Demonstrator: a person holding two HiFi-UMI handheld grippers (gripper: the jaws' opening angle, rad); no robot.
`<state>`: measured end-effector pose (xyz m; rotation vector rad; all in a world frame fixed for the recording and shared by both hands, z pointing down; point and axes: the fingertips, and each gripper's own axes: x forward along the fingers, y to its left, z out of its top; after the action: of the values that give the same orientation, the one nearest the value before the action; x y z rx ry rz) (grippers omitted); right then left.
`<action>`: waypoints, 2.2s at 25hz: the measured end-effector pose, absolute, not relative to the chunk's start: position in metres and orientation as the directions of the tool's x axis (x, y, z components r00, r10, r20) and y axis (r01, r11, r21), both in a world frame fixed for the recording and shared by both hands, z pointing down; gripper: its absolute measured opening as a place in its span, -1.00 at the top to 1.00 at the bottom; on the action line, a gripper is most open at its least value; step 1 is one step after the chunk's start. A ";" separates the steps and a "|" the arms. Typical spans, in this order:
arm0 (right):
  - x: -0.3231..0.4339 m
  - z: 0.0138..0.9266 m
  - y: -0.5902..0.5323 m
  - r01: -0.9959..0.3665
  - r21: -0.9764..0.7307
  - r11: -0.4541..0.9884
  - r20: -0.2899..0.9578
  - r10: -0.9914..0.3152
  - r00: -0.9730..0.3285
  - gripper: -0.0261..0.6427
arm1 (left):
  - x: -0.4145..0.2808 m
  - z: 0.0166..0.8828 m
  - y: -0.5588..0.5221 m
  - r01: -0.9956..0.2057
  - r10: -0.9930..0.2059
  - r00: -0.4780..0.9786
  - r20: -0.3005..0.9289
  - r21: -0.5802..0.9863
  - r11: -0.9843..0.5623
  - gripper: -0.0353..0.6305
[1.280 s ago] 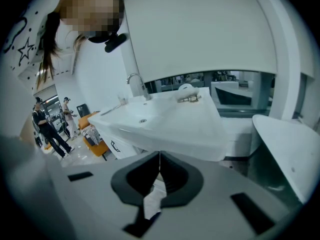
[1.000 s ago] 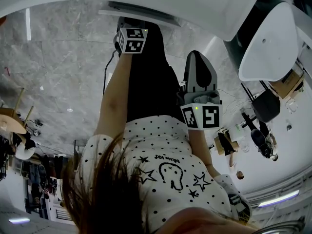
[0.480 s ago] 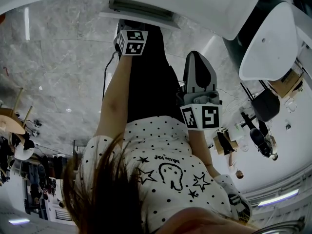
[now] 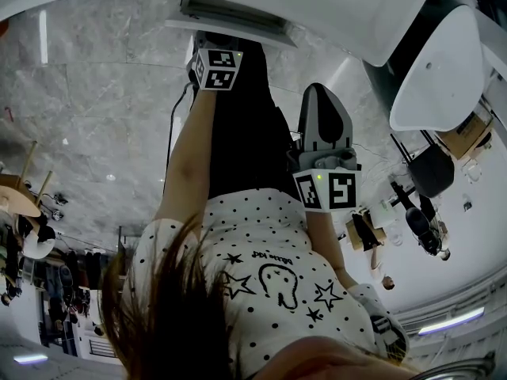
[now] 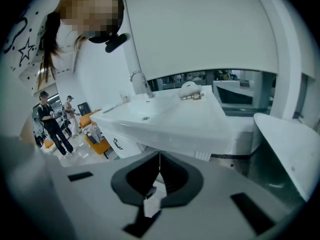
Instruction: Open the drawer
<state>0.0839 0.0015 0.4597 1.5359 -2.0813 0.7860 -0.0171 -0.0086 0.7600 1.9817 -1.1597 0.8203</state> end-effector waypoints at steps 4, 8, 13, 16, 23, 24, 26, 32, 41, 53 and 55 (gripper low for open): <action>0.082 0.459 0.001 -0.957 -0.188 0.221 0.640 -0.712 -0.290 0.88 | -0.018 0.760 -0.008 -0.901 -0.465 0.398 0.791 0.242 -0.360 0.47; 0.085 0.460 0.004 -0.959 -0.186 0.215 0.642 -0.711 -0.285 0.88 | -0.016 0.761 -0.007 -0.903 -0.464 0.395 0.793 0.241 -0.356 0.47; 0.084 0.459 0.004 -0.959 -0.186 0.213 0.643 -0.712 -0.283 0.88 | -0.017 0.760 -0.008 -0.902 -0.463 0.395 0.794 0.241 -0.357 0.47; 0.086 0.459 0.002 -0.958 -0.188 0.214 0.643 -0.710 -0.285 0.88 | -0.017 0.759 -0.010 -0.904 -0.464 0.392 0.794 0.239 -0.355 0.47; 0.083 0.459 0.000 -0.958 -0.187 0.219 0.644 -0.709 -0.288 0.88 | -0.019 0.759 -0.010 -0.906 -0.465 0.390 0.794 0.240 -0.349 0.47; 0.083 0.460 0.000 -0.957 -0.188 0.221 0.644 -0.708 -0.290 0.88 | -0.019 0.759 -0.010 -0.906 -0.466 0.390 0.794 0.241 -0.349 0.47; 0.083 0.460 0.000 -0.957 -0.188 0.223 0.644 -0.708 -0.291 0.88 | -0.019 0.759 -0.010 -0.906 -0.466 0.391 0.794 0.242 -0.348 0.47; 0.081 0.458 -0.001 -0.955 -0.190 0.229 0.640 -0.709 -0.297 0.88 | -0.019 0.759 -0.008 -0.904 -0.463 0.394 0.794 0.244 -0.350 0.47; 0.082 0.459 -0.001 -0.954 -0.192 0.230 0.640 -0.708 -0.299 0.88 | -0.018 0.759 -0.008 -0.905 -0.465 0.389 0.795 0.236 -0.353 0.47; 0.082 0.458 -0.003 -0.954 -0.193 0.228 0.641 -0.707 -0.298 0.88 | -0.020 0.758 -0.008 -0.907 -0.461 0.384 0.800 0.235 -0.349 0.47; 0.082 0.458 -0.004 -0.954 -0.193 0.228 0.642 -0.706 -0.299 0.88 | -0.020 0.758 -0.008 -0.908 -0.461 0.384 0.800 0.235 -0.348 0.47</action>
<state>0.0822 -0.0036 0.4582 1.5272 -2.0871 0.7939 -0.0202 -0.0082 0.7577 1.9592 -1.1745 0.8321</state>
